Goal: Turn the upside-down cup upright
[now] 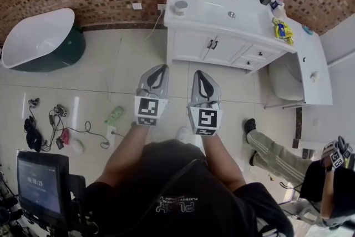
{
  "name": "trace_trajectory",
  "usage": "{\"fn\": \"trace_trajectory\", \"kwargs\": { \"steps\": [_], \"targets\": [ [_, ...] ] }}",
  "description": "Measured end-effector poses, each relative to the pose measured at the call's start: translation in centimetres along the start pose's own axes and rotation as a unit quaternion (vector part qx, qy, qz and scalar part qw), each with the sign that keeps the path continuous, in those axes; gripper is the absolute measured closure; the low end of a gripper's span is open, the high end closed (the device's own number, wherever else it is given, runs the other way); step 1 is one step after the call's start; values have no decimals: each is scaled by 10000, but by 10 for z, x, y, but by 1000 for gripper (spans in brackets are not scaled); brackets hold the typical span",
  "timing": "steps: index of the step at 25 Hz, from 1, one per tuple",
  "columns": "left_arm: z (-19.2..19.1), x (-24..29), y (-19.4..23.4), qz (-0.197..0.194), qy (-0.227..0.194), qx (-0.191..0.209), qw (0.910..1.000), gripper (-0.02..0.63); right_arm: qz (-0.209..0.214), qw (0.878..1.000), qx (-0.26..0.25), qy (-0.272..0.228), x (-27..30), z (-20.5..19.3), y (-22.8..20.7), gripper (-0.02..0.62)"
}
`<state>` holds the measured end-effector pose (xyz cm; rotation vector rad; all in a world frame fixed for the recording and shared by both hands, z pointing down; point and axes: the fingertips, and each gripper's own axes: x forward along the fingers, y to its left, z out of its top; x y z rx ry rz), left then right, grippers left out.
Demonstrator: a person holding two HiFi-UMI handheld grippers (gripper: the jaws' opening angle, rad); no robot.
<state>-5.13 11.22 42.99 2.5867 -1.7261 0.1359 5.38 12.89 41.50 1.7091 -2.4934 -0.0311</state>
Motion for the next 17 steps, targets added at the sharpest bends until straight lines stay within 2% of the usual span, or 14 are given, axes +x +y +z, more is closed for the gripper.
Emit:
{"fn": "trace_trajectory", "kwargs": {
  "steps": [17],
  "targets": [
    [1, 1, 4, 148, -8, 86, 9999, 611, -10, 10000, -68, 34, -1, -6, -7, 583]
  ]
}}
